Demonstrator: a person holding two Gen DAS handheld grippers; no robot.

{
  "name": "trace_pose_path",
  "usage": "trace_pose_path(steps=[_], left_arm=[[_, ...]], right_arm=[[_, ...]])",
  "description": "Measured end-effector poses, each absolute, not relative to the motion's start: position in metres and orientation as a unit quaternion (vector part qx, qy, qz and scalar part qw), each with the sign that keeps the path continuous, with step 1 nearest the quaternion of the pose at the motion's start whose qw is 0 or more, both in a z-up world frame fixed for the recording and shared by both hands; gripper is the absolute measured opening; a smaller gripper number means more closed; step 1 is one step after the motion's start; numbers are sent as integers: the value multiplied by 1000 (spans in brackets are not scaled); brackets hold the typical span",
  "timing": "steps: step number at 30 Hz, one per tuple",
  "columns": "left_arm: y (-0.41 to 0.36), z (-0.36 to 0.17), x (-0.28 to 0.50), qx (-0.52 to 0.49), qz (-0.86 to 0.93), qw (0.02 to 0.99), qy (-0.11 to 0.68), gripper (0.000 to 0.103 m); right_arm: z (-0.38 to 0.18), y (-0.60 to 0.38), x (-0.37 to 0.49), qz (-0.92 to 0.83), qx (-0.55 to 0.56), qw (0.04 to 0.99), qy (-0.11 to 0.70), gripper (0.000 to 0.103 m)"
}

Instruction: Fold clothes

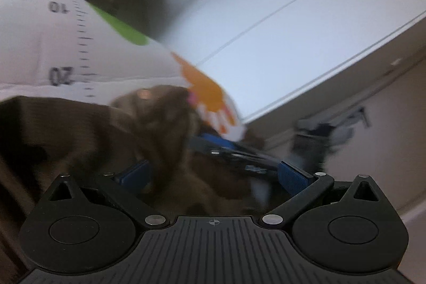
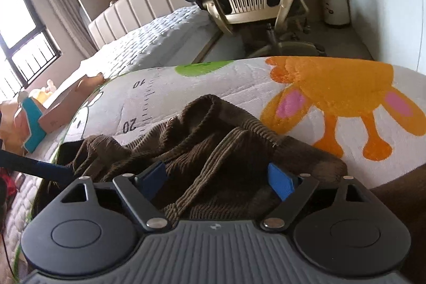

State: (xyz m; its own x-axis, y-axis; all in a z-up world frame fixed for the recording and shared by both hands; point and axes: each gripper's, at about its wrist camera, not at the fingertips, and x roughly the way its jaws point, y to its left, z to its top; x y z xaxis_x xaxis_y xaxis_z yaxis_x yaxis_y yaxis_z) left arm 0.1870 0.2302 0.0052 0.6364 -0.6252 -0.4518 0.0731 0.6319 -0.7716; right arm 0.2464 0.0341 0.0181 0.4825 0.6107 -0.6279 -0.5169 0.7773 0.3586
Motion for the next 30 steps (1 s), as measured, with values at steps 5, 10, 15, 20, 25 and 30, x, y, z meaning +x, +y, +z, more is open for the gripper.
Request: trace_pose_path(steps=[5, 10, 15, 20, 25, 30], left_arm=[[221, -8, 196, -340, -166, 831, 408, 103], [230, -18, 202, -341, -130, 834, 415, 103], [225, -21, 216, -378, -174, 817, 399, 103], [257, 4, 219, -371, -84, 877, 294, 103], [302, 13, 202, -387, -36, 881, 270, 103], [328, 15, 191, -376, -21, 884, 277, 103]], right_arm=[[17, 30, 245, 332, 67, 860, 382, 85], [17, 29, 246, 335, 79, 858, 381, 87], [17, 31, 244, 330, 76, 861, 380, 88], [21, 31, 245, 313, 64, 865, 388, 88], [36, 42, 244, 329, 78, 864, 373, 88], [35, 62, 255, 339, 101, 837, 418, 88]])
